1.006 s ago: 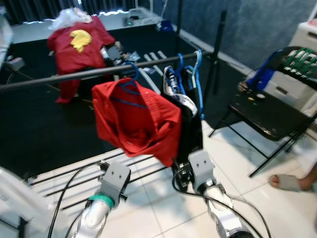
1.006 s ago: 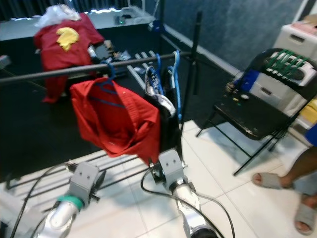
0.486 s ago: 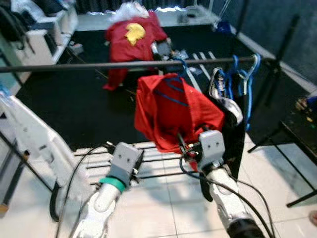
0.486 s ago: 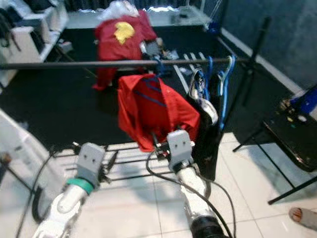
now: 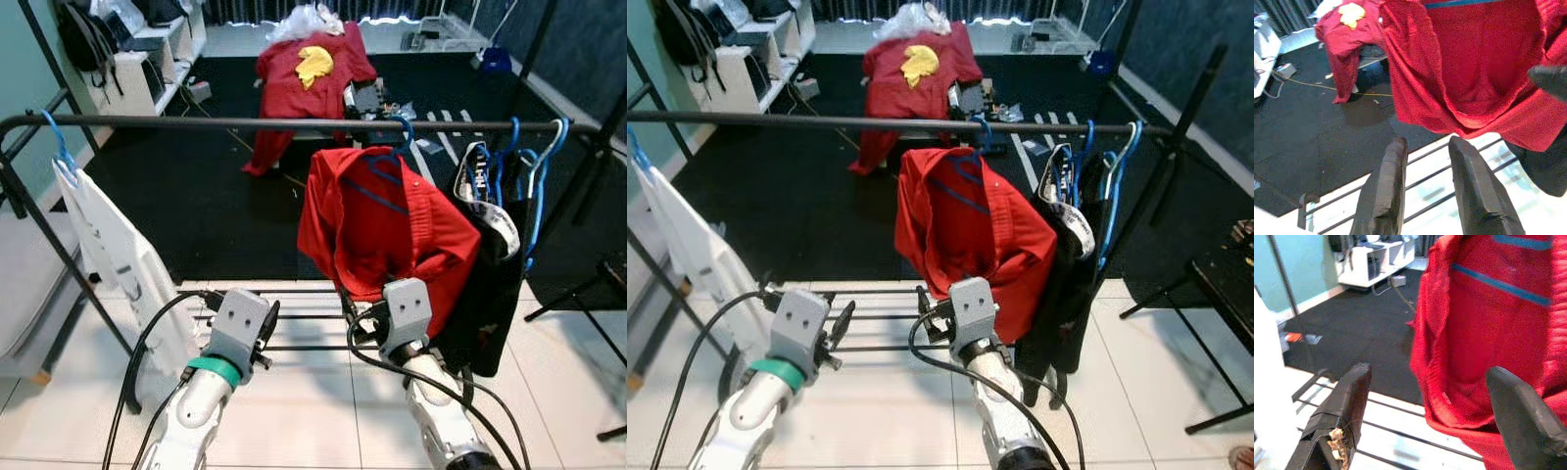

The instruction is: Hang hanger

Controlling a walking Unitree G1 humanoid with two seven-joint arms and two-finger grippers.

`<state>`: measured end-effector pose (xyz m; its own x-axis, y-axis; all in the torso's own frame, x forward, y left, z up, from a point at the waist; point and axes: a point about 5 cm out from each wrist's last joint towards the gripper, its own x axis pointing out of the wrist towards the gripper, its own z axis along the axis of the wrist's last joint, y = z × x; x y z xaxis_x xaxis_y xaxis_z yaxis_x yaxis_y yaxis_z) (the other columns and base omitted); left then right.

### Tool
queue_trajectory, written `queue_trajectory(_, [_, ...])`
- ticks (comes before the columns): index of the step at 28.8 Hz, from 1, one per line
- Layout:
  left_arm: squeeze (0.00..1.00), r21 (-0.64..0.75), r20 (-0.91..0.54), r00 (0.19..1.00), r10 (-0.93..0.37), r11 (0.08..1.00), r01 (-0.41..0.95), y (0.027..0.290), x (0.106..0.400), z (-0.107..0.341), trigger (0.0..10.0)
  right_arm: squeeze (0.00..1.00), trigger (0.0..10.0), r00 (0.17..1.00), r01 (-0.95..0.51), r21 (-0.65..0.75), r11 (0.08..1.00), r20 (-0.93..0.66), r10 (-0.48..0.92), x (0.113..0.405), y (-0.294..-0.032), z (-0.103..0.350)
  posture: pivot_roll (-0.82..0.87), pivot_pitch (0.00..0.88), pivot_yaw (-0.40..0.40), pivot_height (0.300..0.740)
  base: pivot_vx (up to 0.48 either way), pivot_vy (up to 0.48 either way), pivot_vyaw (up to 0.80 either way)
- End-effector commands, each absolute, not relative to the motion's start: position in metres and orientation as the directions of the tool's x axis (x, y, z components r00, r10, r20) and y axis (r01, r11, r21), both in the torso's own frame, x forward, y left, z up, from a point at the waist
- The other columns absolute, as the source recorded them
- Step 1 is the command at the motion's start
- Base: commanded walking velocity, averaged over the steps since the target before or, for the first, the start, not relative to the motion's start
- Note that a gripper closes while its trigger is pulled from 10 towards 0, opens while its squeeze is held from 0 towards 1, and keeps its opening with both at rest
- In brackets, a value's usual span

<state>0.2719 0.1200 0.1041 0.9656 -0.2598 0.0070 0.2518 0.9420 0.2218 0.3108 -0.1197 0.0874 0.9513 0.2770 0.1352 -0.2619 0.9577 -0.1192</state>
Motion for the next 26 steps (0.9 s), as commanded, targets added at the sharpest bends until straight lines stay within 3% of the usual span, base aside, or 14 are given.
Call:
queue_trajectory(1, [0.0, 0.229, -0.007, 0.964, -0.267, 0.938, 0.261, 0.119, 0.271, 0.103, 10.0, 0.0, 10.0, 0.957, -0.242, -0.126, 0.962, 0.132, 0.258, 0.31, -0.124, 0.087, -0.08, 0.0, 0.074, 0.74, 0.48, 0.0, 0.0])
queue_trajectory(9, [0.0, 0.226, -0.012, 0.962, -0.272, 0.937, 0.268, 0.119, 0.272, 0.105, 10.0, 0.0, 10.0, 0.903, -0.266, -0.284, 0.921, 0.261, 0.342, 0.315, -0.119, 0.124, -0.09, 0.0, 0.08, 0.74, 0.478, 0.0, 0.0])
queue_trajectory(15, [0.0, 0.221, -0.015, 0.963, -0.268, 0.939, 0.264, 0.119, 0.273, 0.106, 10.0, 0.0, 10.0, 0.884, -0.283, -0.296, 0.912, 0.288, 0.368, 0.316, -0.114, 0.134, -0.09, 0.0, 0.078, 0.74, 0.407, 0.0, 0.0])
queue_trajectory(26, [0.0, 0.192, -0.033, 0.97, -0.242, 0.951, 0.244, 0.124, 0.274, 0.104, 10.0, 0.0, 10.0, 0.839, -0.372, -0.307, 0.876, 0.292, 0.459, 0.311, -0.104, 0.144, -0.1, 0.0, 0.071, 0.74, 0.0, 0.0, 0.0])
